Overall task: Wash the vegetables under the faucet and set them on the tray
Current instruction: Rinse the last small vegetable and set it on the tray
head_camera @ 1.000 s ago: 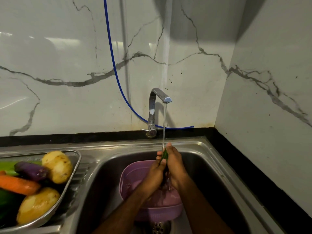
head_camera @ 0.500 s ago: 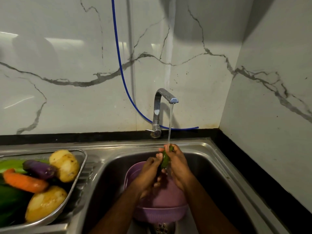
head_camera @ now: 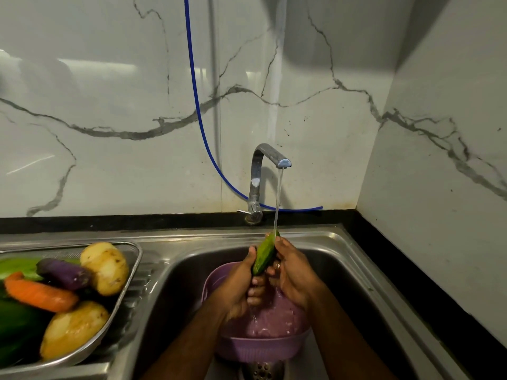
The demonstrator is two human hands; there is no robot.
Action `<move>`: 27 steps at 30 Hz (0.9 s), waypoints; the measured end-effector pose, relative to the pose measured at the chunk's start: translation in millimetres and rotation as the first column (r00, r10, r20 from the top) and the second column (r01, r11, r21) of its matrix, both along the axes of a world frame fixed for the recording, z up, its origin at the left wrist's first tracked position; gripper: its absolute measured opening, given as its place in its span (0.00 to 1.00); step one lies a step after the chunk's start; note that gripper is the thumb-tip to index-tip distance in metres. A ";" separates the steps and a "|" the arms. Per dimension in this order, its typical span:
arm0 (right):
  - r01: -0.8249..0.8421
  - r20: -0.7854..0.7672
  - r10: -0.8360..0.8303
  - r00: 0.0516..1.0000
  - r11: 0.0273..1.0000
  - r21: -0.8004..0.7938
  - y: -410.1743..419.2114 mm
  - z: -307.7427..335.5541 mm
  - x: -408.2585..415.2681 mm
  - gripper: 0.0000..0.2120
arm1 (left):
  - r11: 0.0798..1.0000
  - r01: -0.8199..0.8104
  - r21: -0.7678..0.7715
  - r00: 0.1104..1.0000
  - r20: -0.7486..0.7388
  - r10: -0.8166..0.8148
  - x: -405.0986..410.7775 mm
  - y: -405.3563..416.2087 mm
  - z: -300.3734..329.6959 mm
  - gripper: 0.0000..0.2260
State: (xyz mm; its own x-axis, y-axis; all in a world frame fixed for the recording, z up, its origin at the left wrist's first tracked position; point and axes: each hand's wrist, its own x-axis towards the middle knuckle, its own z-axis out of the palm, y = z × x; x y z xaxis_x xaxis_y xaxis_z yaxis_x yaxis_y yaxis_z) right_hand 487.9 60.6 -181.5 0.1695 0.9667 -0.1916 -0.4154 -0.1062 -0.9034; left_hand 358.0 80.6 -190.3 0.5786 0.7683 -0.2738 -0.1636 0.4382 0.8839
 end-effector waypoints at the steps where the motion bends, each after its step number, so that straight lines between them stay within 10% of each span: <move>1: 0.021 0.059 -0.019 0.998 1.000 -0.020 -0.1 -0.3 0.5 0.13 | 1.000 -0.026 -0.001 0.999 -0.037 0.026 0.7 0.0 -1.3 0.25; 13: 0.431 0.189 -0.402 0.896 0.890 -0.149 3.4 -7.1 13.2 0.08 | 0.908 -0.300 0.293 0.952 0.034 0.303 10.6 6.9 -15.5 0.10; 27: 0.006 0.100 0.050 0.994 0.872 -0.490 -4.0 -19.6 -0.9 0.33 | 0.775 -0.405 0.485 0.885 -0.005 0.466 23.2 5.0 0.0 0.05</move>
